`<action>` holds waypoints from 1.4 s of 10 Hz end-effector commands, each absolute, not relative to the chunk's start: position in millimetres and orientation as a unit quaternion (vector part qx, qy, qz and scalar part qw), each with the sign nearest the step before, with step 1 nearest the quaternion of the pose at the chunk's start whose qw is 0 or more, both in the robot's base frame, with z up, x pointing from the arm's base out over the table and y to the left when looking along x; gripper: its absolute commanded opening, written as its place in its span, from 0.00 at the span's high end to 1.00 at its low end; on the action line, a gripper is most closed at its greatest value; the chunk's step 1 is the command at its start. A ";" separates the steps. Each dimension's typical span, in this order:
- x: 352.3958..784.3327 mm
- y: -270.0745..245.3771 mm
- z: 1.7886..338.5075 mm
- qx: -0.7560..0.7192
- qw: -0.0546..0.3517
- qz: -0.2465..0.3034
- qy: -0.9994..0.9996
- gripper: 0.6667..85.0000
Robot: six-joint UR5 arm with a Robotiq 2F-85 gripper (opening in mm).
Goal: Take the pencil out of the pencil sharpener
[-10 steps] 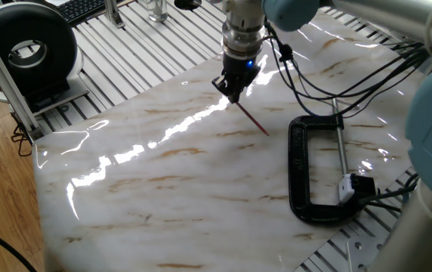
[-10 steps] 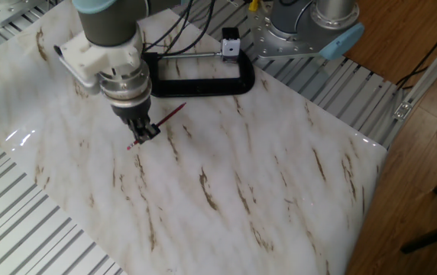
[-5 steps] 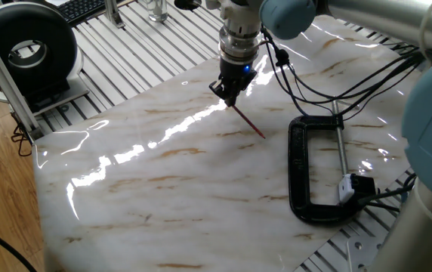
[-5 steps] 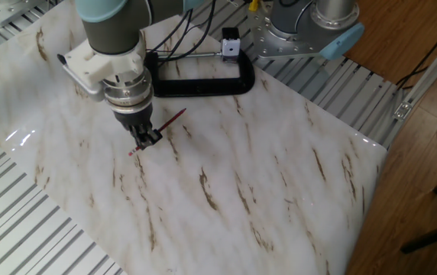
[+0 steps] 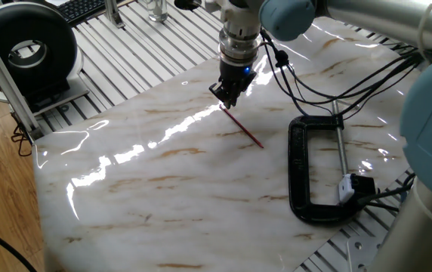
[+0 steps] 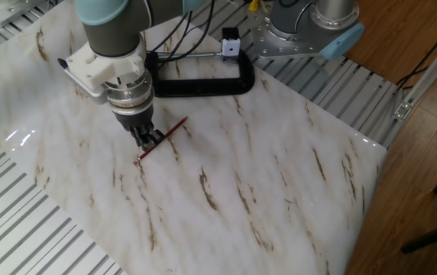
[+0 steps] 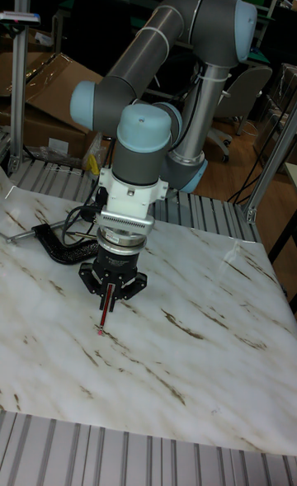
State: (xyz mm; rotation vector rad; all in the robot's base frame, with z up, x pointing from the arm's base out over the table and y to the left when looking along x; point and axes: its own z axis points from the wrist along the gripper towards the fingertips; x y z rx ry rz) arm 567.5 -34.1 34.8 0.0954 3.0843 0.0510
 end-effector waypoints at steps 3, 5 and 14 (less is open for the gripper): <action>566.4 -34.4 36.0 0.033 0.025 0.020 0.999 0.78; 563.7 -34.4 43.1 0.037 0.022 0.022 0.999 0.85; 538.9 -60.1 116.6 0.045 0.031 0.003 0.999 1.00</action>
